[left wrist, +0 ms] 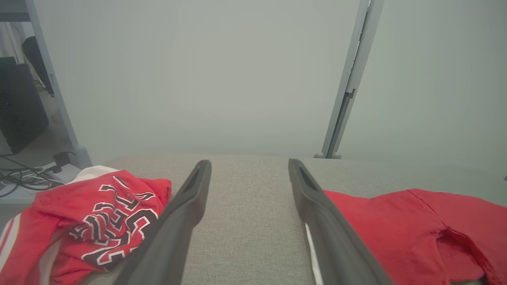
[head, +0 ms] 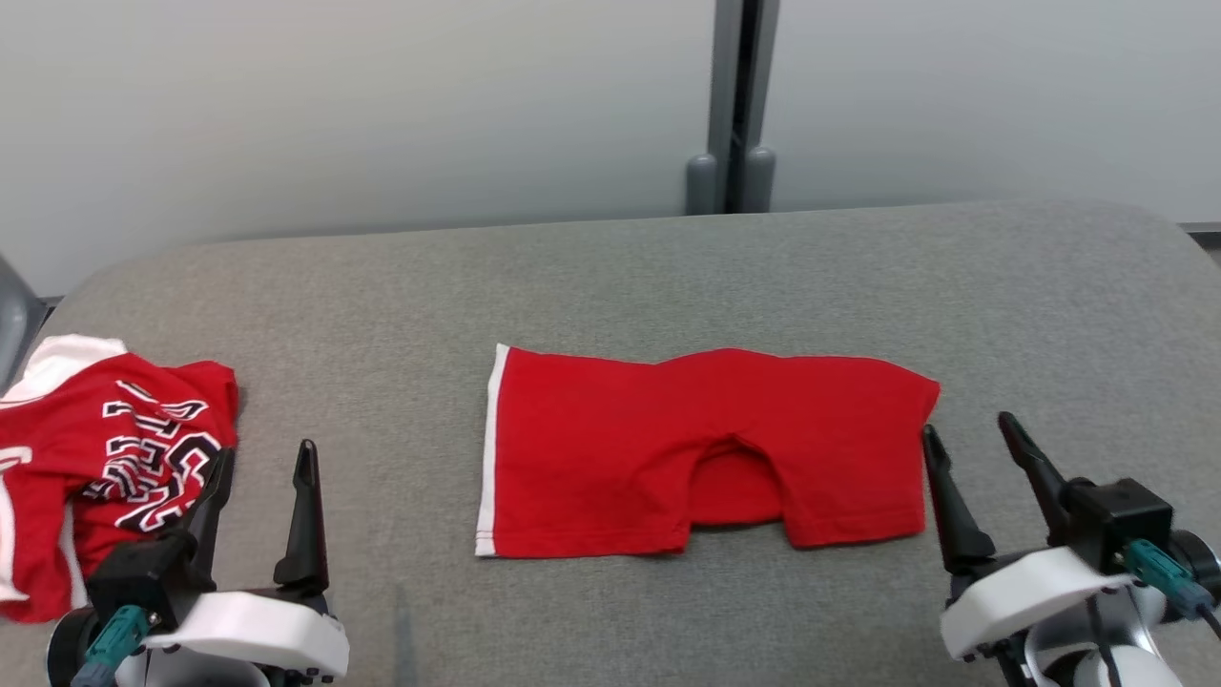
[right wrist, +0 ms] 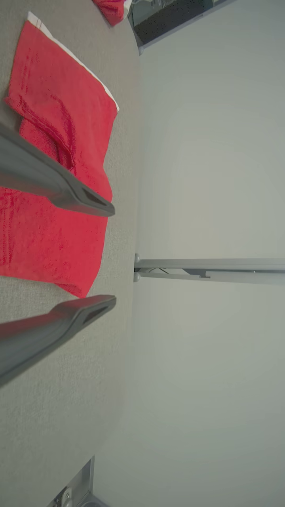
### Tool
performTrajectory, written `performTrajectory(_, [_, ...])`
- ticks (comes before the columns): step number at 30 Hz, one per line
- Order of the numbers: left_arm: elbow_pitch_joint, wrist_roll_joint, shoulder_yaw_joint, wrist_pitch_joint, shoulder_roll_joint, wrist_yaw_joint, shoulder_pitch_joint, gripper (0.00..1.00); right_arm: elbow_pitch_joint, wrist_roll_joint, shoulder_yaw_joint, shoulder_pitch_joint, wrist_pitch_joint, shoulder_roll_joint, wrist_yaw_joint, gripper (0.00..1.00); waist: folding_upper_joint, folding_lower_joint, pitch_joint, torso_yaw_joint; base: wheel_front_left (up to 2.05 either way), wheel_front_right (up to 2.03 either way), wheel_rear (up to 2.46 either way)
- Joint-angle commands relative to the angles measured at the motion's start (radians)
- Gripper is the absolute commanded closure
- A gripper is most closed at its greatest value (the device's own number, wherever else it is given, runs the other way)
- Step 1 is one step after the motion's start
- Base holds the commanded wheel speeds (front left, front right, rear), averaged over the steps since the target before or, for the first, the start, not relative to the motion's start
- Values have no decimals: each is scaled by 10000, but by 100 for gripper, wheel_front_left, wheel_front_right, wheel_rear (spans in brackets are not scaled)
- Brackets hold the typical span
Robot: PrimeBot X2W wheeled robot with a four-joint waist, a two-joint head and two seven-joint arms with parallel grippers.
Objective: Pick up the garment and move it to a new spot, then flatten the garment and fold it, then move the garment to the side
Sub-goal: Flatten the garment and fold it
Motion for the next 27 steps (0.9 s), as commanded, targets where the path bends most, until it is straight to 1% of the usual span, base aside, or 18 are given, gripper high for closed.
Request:
performTrajectory(1, [44,-92,37,-74,17,-21,-207,0,-8,-71,230,-242,57,-26,-1,0,-1,0,162,485,0,0,0])
performTrajectory(2, [67,-83,18,-119,10,-68,-283,0,43,-154,398,-327,113,-28,-1,0,-1,0,223,714,0,0,0])
performTrajectory(3, [106,-146,34,-207,-37,-117,-455,0,199,-234,898,-604,222,-135,-3,0,-1,0,376,1157,0,0,0])
performTrajectory(7, [238,-215,-22,-453,-156,-275,-795,0,816,-168,2163,-1281,464,-406,-3,0,-1,0,701,2077,0,0,0])
performTrajectory(9, [374,-244,-68,-575,-257,-365,-979,0,1294,-135,2840,-1633,620,-599,-3,0,-1,0,842,2497,0,0,0])
performTrajectory(10, [483,-270,-160,-699,-370,-473,-1190,0,1756,-40,3522,-1972,755,-749,-4,0,-1,0,992,2896,0,0,0])
performTrajectory(11, [548,-272,-216,-756,-401,-558,-1318,0,2003,-15,3808,-2108,809,-830,-4,0,-1,0,1064,3088,0,0,0])
performTrajectory(12, [694,-217,-328,-876,-509,-685,-1536,0,2522,107,4411,-2432,850,-949,-4,0,-1,0,1195,3425,0,0,0])
performTrajectory(15, [911,-157,-436,-1035,-674,-810,-1828,0,3395,299,5136,-2870,909,-1104,-4,0,-1,0,1375,3812,0,0,0])
performTrajectory(16, [911,-157,-436,-1035,-674,-810,-1828,0,3395,299,5136,-2870,909,-1104,-4,0,-1,0,1375,3812,0,0,0])
performTrajectory(18, [1043,-130,-463,-1122,-783,-871,-1982,0,3963,432,5508,-3140,852,-1115,-4,0,-1,0,1451,4001,0,0,0])
performTrajectory(19, [1043,-130,-463,-1122,-783,-871,-1982,0,3963,432,5508,-3140,852,-1115,-4,0,-1,0,1451,4001,0,0,0])
performTrajectory(20, [1148,-96,-510,-1186,-900,-931,-2114,0,4579,500,5782,-3424,856,-1160,-4,0,-1,0,1521,4146,0,0,0])
performTrajectory(25, [1357,-19,-550,-1294,-1104,-1059,-2331,0,5983,566,6208,-4045,823,-1077,-4,0,-1,0,1617,4302,0,0,0])
performTrajectory(26, [1403,4,-538,-1312,-1128,-1058,-2333,0,6279,556,6281,-4138,909,-1066,-4,13,-1,0,1621,4297,0,0,0])
performTrajectory(27, [1455,22,-533,-1323,-1156,-1090,-2346,0,6535,574,6350,-4228,910,-1038,-4,39,-1,0,1627,4281,0,0,0])
